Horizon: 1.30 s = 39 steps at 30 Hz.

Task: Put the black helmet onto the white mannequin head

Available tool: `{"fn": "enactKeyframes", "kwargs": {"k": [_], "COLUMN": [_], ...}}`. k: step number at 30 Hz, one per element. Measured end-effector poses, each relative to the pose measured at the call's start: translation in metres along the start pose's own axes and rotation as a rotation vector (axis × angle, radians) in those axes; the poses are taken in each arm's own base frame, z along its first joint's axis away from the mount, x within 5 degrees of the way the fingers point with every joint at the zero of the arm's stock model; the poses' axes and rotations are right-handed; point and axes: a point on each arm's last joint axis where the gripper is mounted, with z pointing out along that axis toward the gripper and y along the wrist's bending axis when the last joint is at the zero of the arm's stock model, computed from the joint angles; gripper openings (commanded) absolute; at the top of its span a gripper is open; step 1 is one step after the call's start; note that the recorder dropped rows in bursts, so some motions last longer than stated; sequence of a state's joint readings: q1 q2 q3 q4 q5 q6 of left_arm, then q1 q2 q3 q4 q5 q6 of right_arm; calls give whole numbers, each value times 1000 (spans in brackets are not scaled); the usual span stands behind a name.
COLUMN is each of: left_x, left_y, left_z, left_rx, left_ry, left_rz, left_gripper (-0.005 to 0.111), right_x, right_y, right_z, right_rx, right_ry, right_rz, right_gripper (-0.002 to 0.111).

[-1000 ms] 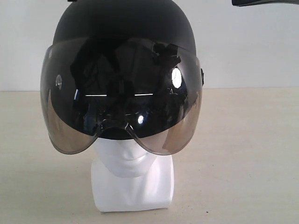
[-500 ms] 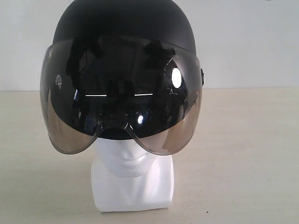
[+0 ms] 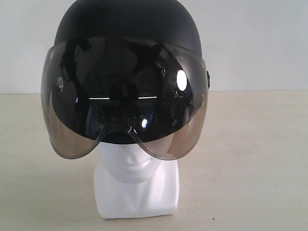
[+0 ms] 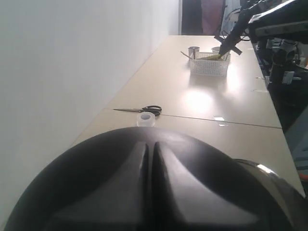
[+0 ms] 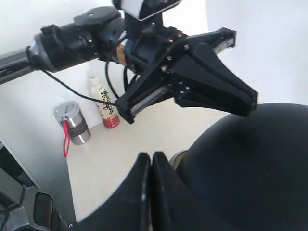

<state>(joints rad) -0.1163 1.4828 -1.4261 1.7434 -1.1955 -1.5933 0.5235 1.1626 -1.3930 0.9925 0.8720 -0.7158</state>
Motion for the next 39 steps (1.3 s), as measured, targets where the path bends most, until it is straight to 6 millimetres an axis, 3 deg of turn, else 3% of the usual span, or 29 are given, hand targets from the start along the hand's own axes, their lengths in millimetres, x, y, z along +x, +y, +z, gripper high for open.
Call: {"fn": "enactKeyframes", "kwargs": {"k": [5, 14, 22, 27, 39], "left_x": [10, 15, 8, 16, 24], "left_y": [21, 27, 22, 12, 11], "left_z": [11, 14, 23, 36, 38], "left_rx": [19, 28, 58, 106, 108], "left_ry": [13, 15, -90, -89, -102], "left_rz": [-50, -55, -27, 7, -12], "left_gripper": [4, 4, 4, 4, 4], "right_x": [-1, 15, 16, 16, 19], "right_y": [-10, -34, -37, -37, -37], "right_z": [21, 52, 53, 53, 52], "right_rx": [-17, 23, 45, 47, 51], "right_ry": [58, 180, 184, 183, 215], "right_rz": [37, 84, 82, 83, 94], "right_gripper": [0, 0, 0, 0, 0]}}
